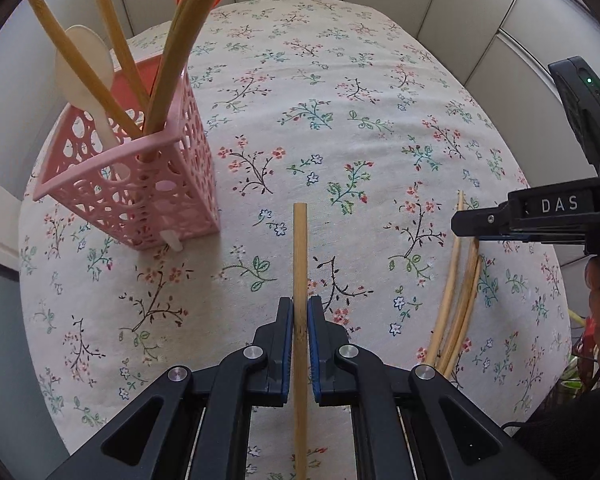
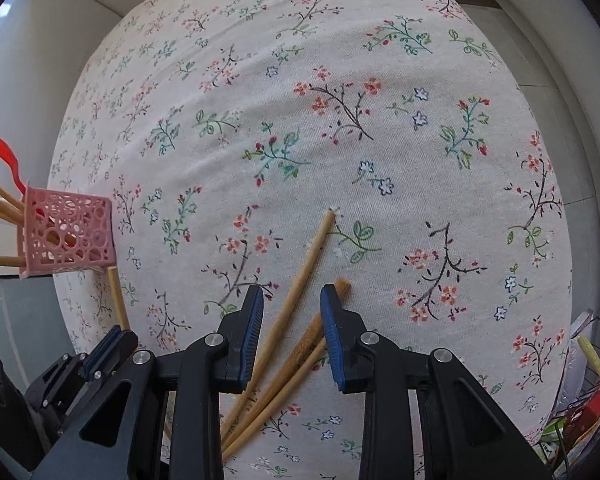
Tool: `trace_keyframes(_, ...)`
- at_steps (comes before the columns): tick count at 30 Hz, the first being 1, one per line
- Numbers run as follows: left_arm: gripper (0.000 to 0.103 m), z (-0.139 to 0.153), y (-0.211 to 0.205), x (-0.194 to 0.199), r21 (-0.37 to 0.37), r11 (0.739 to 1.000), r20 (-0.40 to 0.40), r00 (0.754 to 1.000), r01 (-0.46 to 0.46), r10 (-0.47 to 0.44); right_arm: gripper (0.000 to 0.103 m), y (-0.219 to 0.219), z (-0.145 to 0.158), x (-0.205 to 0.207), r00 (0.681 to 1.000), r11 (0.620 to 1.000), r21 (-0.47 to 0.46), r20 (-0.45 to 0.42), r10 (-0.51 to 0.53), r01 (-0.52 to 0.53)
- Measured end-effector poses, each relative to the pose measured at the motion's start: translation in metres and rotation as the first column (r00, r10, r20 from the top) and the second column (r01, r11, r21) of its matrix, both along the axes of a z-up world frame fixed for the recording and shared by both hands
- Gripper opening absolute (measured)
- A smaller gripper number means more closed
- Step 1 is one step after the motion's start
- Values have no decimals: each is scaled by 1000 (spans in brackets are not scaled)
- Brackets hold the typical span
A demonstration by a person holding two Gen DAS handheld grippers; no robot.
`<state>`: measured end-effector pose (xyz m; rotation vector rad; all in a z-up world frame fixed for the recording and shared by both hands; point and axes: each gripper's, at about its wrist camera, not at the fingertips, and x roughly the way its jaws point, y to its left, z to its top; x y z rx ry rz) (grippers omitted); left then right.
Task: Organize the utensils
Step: 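Grasp a chopstick with the right tool while the left tool holds its chopstick, then lift both held chopsticks toward the pink holder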
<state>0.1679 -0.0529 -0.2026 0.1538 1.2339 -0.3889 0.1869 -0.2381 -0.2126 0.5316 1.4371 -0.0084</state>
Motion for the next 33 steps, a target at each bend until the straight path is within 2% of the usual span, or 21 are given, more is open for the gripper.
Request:
trace_keyframes(7,7,1,-1,0,0,1000,10,1000,-1,1,31,6,-9,10,1000,1000,-4,-4,-15,15)
trace_keyframes(10,7,1,-1,-1,0,1000,11,1000,-1,1,27,14,-7,11,1000,998,-65,10,10,-9)
trace_keyframes(15,7,-2,-2,0,11,1000,11,1000,-8,8,14,36,-4,9,996,968,-241,30,80,-70)
trace_keyframes(18,7,-3,-1,-1,15,1000,15,1000,-16,15,13,40,-4,9,995,958,-278,49,82,-65)
trace_keyframes(22,7,0,-1,-4,11,1000,42,999,-19,18,11,46,-4,7,991,955,-293,102,81,-48)
trace_keyframes(28,7,7,5,-8,-15,999,104,994,-38,39,7,47,-3,-2,977,963,-267,197,84,-29)
trace_keyframes(33,7,16,11,-14,-45,998,151,988,-37,44,5,52,11,-15,959,963,-267,263,106,-33)
